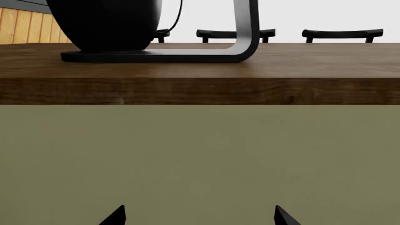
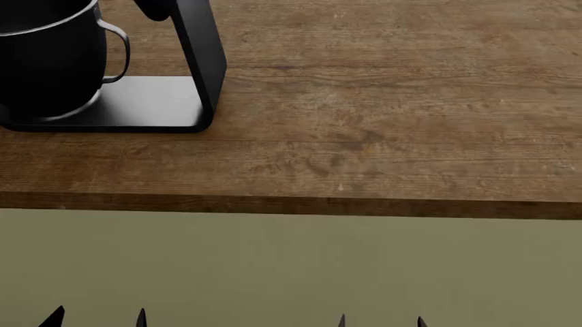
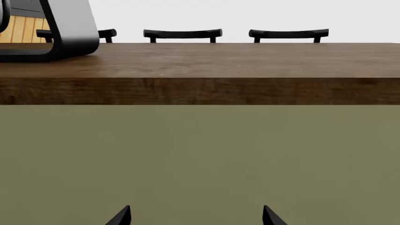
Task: Close the stand mixer head.
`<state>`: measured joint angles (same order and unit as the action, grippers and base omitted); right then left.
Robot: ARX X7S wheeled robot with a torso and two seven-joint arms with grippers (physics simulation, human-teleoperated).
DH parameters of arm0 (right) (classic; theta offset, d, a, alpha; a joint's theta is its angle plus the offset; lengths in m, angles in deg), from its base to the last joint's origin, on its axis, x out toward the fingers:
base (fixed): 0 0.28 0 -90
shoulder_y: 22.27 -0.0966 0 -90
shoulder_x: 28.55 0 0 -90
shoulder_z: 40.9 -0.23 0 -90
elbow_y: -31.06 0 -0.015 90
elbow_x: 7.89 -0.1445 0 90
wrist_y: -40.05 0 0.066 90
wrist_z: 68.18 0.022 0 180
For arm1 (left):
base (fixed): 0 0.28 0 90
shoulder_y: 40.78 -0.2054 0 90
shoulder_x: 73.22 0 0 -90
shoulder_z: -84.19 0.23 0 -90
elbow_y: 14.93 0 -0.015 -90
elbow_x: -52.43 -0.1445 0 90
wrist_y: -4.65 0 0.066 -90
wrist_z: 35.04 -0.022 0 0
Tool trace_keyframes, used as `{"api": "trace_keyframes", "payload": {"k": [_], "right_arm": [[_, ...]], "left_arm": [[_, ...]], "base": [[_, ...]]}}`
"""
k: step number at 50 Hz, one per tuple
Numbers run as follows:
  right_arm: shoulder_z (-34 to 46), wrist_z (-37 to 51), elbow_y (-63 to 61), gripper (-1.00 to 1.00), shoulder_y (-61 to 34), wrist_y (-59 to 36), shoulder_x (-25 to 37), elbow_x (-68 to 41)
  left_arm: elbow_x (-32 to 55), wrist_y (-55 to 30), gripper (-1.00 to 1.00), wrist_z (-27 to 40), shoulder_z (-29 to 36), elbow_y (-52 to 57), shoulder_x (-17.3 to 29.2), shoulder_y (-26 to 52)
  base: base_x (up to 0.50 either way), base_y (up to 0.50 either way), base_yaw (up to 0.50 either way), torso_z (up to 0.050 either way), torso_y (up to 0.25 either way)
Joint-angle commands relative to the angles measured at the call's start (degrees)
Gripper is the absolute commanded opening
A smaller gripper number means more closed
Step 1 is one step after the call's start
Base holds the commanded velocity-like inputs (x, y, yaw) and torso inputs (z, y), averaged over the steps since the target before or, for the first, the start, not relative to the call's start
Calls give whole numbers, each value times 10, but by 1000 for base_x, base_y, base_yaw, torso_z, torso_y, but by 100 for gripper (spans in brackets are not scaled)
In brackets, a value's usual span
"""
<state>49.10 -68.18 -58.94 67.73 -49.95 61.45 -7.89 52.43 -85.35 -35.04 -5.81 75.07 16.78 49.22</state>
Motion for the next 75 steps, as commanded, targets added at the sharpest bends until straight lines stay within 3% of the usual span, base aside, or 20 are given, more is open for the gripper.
{"api": "trace_keyframes", "payload": {"k": [1,10,22,23,24,39,43,46,47,50,53,56,58,60,62,63,64,66,69,75], "right_arm": [[22,22,1,100,-1,1,17,-17],[36,41,17,100,-8,13,29,-20],[55,55,23,100,-9,23,42,-12],[55,42,-5,100,9,32,33,-129],[13,15,21,100,-7,23,8,22],[42,53,50,100,-22,34,44,43],[50,58,-61,100,-1,-13,63,81],[15,47,-250,100,-15,-163,61,52],[11,36,-324,100,-37,-247,67,60],[2,30,-412,100,-77,-350,72,69],[13,9,-488,100,-140,-467,83,76],[28,-8,-550,100,-202,-567,95,88],[32,-16,-581,100,-245,-626,101,93],[33,-58,-600,100,-293,-681,92,129],[49,-203,-600,100,-324,-689,30,289],[54,-262,-600,100,-329,-682,1,375],[54,-267,-600,100,-328,-682,0,379],[55,-260,-600,100,-328,-685,0,368],[72,-255,-600,100,-332,-700,0,377],[73,-264,-600,100,-370,-737,0,395]], "left_arm": [[15,-4,100,18,18,5,15,0],[18,28,100,36,33,-60,29,18],[9,10,100,59,49,-35,42,12],[71,100,100,108,169,-15,115,14],[-18,19,100,9,11,-32,11,4],[24,16,100,28,21,-25,32,2],[77,-72,100,38,0,114,34,-20],[107,-197,100,55,-6,268,52,-13],[105,-282,100,65,5,354,71,8],[125,-449,100,100,-8,489,83,74],[205,-671,100,123,-59,599,79,201],[462,-719,100,355,-95,600,177,315],[616,-753,100,422,-128,597,190,363],[694,-786,100,470,-163,589,199,398],[788,-810,100,526,-182,577,222,437],[809,-815,100,541,-184,577,232,441],[838,-798,100,558,-204,578,231,431],[835,-808,100,555,-181,575,230,438],[788,-800,100,519,-172,578,228,413],[864,-795,100,574,-182,570,255,427]], "base": [[0,0,0,0,0],[0,0,0,0,0],[0,0,0,0,0],[18,44,8,0,16],[0,0,0,0,0],[0,0,0,0,0],[0,0,0,0,0],[0,0,0,0,0],[0,0,0,0,0],[0,0,0,0,0],[0,0,0,0,0],[0,0,0,0,0],[0,0,0,0,0],[0,0,0,0,0],[0,0,0,0,0],[0,0,0,0,0],[0,0,0,0,0],[0,0,0,0,0],[0,0,0,0,0],[0,0,0,0,0]]}}
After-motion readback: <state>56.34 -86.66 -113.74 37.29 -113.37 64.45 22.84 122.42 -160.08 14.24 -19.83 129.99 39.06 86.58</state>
